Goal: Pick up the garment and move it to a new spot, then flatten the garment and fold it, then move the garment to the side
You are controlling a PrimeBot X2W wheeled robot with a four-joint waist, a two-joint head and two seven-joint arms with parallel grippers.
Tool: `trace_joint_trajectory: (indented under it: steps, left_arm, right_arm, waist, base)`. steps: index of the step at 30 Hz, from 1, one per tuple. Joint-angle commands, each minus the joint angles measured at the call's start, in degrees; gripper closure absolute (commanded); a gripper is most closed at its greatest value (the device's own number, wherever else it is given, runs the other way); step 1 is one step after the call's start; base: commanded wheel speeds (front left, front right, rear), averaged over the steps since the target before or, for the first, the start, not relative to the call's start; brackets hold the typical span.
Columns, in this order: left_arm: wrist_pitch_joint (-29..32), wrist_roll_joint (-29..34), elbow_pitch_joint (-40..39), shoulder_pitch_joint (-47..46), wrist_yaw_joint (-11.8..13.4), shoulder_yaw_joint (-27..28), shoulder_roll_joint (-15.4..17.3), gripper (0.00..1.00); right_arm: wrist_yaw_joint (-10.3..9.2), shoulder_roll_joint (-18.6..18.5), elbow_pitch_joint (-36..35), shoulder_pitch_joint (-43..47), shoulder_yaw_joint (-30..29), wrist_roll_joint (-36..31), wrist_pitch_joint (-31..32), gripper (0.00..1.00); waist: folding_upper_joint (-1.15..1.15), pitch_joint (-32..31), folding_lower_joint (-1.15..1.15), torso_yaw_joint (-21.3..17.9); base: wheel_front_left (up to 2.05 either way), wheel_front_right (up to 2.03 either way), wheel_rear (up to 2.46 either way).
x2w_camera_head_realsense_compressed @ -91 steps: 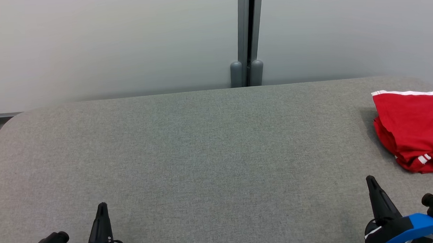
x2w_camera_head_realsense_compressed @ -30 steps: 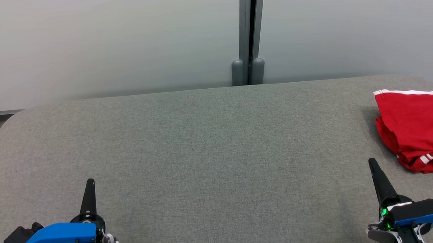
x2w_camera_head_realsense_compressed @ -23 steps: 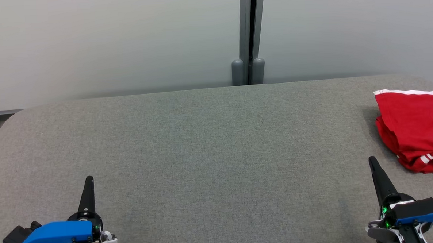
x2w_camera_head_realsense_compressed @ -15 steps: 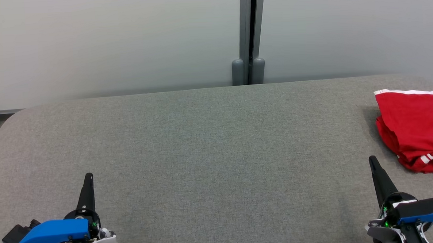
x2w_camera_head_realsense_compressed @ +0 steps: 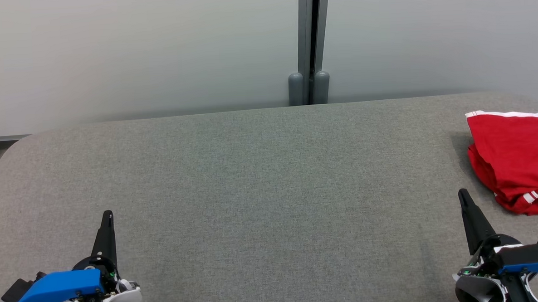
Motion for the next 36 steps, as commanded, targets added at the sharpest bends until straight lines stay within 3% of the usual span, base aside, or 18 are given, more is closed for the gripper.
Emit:
trace_joint_trajectory:
  steps: [1,12,36]
  left_arm:
    - [0.47,-1.36,-0.46,-1.08,-0.53,0.36,-0.08,1.0]
    - [1.44,-4.82,-0.82,-1.32,-0.65,0.85,-0.23,1.0]
    - [1.4,-4.59,-0.79,-1.25,-0.64,0.81,-0.22,1.0]
  right_arm:
    - [0.02,0.1,0.09,-0.72,-0.19,1.51,0.35,1.0]
    - [0.02,0.17,0.36,-1.22,-0.27,5.39,0.88,1.0]
    - [0.02,0.15,0.34,-1.1,-0.24,5.13,0.82,1.0]
  waist:
    - [0.0,0.01,0.0,0.01]
    - [0.0,0.08,0.0,0.05]
    - [0.0,0.08,0.0,0.05]
  base:
    - [0.0,0.0,0.0]
    - [0.0,0.0,0.0]
    - [0.0,0.0,0.0]
